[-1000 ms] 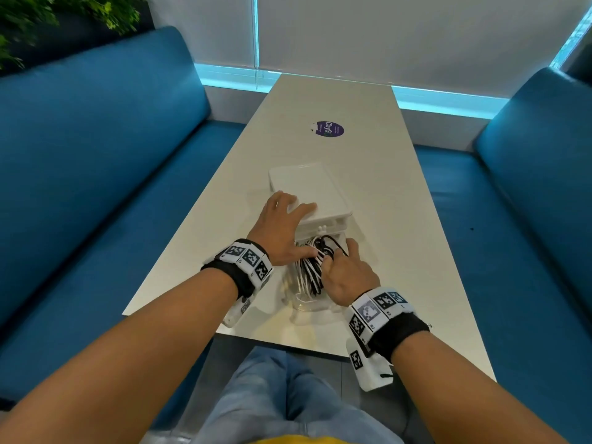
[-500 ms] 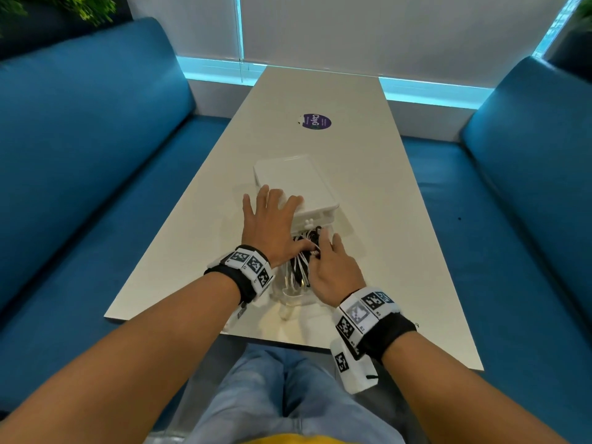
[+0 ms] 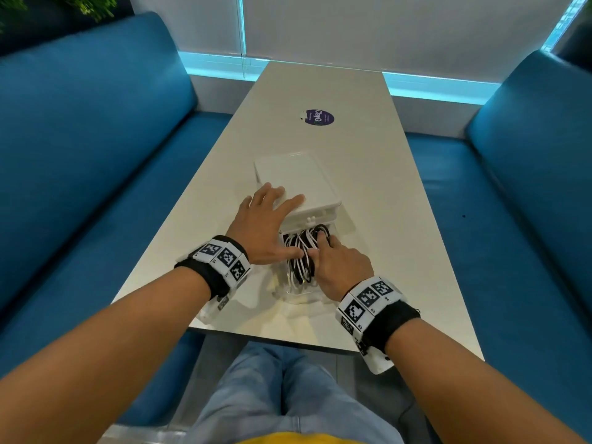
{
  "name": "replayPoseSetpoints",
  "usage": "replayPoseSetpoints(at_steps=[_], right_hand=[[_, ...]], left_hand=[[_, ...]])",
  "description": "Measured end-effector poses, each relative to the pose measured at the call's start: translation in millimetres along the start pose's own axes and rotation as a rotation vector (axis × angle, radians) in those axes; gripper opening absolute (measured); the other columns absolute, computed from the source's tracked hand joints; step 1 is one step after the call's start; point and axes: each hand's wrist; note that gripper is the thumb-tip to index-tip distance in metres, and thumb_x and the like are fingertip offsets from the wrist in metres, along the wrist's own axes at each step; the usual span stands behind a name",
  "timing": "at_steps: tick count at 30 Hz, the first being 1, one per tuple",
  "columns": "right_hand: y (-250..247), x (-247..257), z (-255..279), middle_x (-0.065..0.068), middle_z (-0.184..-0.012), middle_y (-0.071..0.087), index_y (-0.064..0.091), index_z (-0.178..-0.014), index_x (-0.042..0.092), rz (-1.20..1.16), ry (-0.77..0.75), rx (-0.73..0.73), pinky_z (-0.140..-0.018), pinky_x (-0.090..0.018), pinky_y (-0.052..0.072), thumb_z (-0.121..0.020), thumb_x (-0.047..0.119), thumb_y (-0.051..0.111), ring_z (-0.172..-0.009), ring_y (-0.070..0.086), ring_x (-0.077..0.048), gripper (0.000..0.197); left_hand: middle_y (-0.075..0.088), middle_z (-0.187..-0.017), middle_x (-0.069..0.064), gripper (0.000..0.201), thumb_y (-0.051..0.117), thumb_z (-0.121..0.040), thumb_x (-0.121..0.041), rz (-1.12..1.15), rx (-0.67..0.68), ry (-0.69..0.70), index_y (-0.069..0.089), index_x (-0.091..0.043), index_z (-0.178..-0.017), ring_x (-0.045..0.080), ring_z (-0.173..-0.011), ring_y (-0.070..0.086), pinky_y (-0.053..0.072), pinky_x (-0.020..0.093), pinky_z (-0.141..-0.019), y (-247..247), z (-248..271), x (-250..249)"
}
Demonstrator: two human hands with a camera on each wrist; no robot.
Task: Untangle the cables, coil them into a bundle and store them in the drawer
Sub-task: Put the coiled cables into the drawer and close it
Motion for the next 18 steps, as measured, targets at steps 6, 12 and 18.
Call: replayPoseSetpoints(at_steps=[6, 12, 18], right_hand=[[3.8, 7.8, -7.7, -0.008, -0.137, 0.03, 0.051, -0.124, 0.015, -0.041, 0.029, -0.005, -0.072, -0.041, 0.042, -0.1, 0.032, 0.036, -0.087, 0.049, -0.034, 0.033], [8.0, 9.6, -12.9, -0.008, -0.124, 0.044, 0.056, -0.112, 0.013, -0.002, 0.004, -0.027, -0.065, -0.036, 0.039, -0.099, 0.027, 0.035, -0.086, 0.058, -0.032, 0.028], [9.7, 7.4, -8.6, -0.006, -0.112, 0.059, 0.044, -0.125, 0.012, -0.059, 0.011, -0.13, -0.06, -0.035, 0.036, -0.1, 0.038, 0.026, -0.084, 0.062, -0.031, 0.04]], left_hand=[[0.008, -0.16, 0.008, 0.11, 0.07, -0.063, -0.072, -0.006, 0.023, -0.022, 0.012, -0.037, -0.15, 0.028, -0.149, -0.007, 0.004, 0.058, -0.117, 1.6, -3.2, -7.8], [0.006, -0.16, 0.01, 0.111, 0.069, -0.065, -0.071, -0.034, 0.003, -0.049, 0.012, -0.032, -0.151, 0.029, -0.148, -0.011, -0.002, 0.057, -0.118, 4.6, -4.6, -12.4], [0.003, -0.16, 0.01, 0.113, 0.067, -0.065, -0.074, -0.046, 0.015, -0.038, 0.009, -0.03, -0.152, 0.03, -0.148, -0.012, -0.003, 0.059, -0.117, 2.6, -4.5, -12.2]])
Point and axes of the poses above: each hand's wrist, its own z-axis away from the middle knuckle, its own y-axis out of the palm, x = y × z
